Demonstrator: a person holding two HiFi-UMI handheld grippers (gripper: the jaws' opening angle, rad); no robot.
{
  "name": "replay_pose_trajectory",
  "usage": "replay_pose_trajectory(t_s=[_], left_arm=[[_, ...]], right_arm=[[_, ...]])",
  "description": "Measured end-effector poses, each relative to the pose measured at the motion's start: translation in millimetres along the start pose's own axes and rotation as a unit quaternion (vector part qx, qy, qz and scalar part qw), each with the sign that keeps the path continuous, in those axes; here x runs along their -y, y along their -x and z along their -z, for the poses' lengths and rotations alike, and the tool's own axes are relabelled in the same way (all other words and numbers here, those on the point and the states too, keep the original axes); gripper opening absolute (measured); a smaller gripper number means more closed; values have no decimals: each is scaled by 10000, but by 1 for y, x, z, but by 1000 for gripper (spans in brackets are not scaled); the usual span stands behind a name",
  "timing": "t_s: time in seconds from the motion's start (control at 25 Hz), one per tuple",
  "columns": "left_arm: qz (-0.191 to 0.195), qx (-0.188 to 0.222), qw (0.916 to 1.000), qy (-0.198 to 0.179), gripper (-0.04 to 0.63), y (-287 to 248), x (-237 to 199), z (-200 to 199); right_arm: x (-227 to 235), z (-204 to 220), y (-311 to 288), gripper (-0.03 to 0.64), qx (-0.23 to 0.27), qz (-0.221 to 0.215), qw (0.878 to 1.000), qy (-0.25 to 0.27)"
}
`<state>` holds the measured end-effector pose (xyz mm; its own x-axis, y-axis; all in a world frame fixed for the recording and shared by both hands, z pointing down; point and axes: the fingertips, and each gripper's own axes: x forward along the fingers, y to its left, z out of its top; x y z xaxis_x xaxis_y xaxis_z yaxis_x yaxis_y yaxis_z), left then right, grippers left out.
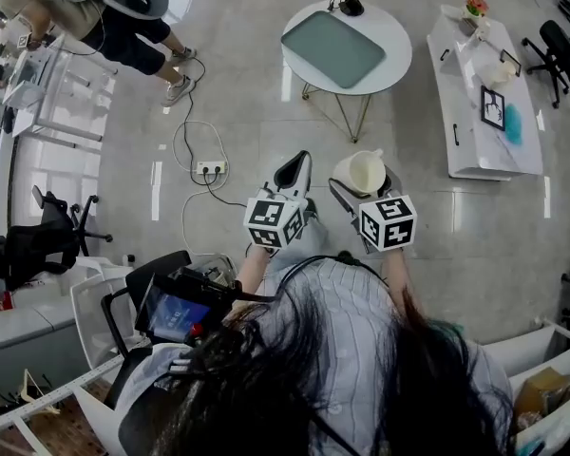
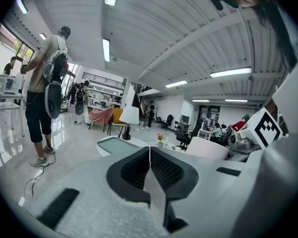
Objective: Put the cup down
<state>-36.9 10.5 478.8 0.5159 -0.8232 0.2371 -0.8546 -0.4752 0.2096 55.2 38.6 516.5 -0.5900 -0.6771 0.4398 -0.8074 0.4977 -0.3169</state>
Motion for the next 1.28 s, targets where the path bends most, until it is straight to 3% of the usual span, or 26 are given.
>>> replay_pose_trajectory(t_s=[0.92, 1.28], left_arm=[[421, -14, 9989, -226, 17, -83, -126, -50], [512, -101, 9986, 87, 17, -86, -140, -39]], right_arm=[[8, -77, -130, 423, 29, 408, 9991, -83], [2, -78, -142, 423, -90, 480, 9987, -149]])
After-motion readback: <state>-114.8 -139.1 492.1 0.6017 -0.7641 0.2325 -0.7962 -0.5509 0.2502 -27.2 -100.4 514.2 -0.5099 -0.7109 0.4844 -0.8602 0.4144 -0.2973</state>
